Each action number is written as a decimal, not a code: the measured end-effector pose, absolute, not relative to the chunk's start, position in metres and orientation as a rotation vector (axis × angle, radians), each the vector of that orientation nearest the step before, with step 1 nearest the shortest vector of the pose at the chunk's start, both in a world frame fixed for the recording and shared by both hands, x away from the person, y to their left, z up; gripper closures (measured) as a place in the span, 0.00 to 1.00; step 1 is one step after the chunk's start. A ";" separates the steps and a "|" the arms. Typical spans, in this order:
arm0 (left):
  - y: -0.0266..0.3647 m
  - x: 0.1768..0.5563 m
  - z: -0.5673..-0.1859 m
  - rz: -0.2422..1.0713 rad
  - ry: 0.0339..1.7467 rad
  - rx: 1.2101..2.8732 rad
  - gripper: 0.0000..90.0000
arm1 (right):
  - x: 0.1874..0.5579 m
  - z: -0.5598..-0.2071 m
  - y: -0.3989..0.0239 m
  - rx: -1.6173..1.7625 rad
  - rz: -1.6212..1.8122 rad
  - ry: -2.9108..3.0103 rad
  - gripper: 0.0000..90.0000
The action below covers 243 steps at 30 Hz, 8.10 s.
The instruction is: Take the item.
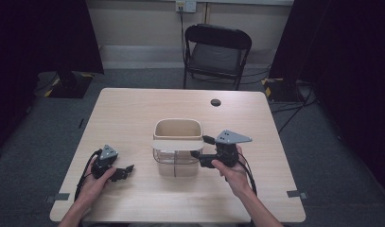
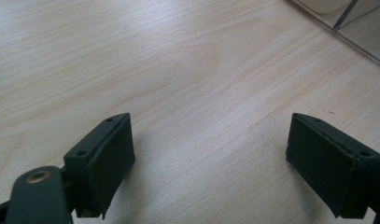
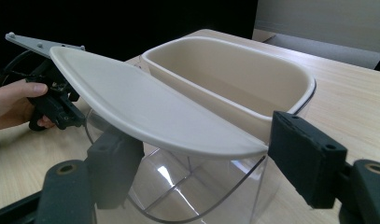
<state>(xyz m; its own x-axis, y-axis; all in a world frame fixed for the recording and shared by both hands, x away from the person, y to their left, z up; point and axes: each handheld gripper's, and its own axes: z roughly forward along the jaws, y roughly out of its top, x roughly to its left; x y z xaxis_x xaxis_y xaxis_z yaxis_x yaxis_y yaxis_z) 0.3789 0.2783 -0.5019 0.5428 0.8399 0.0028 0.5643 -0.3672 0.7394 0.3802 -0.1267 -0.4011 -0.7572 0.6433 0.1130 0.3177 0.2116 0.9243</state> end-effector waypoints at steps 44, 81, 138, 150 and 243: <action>0.278 0.379 -0.502 0.503 1.129 2.078 0.16 | 0.384 -0.394 -0.120 0.873 1.602 2.203 0.41; 0.278 0.379 -0.502 0.504 1.127 2.078 0.16 | 0.393 -0.390 -0.119 0.876 1.622 2.221 0.47; 0.278 0.379 -0.502 0.503 1.128 2.078 0.16 | 0.400 -0.387 -0.120 0.892 1.651 2.209 0.51; 0.278 0.379 -0.502 0.503 1.129 2.078 0.16 | 0.401 -0.387 -0.120 0.892 1.652 2.206 0.52; 0.278 0.379 -0.502 0.502 1.129 2.077 0.16 | 0.400 -0.385 -0.119 0.887 1.657 2.200 0.52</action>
<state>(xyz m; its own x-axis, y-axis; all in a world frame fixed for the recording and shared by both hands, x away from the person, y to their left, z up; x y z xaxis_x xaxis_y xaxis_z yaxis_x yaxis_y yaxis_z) 0.3789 0.2783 -0.5019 0.5431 0.8396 0.0027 0.5642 -0.3674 0.7393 0.4000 -0.1193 -0.3853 -0.7842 0.5997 0.1591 0.3187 0.1693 0.9326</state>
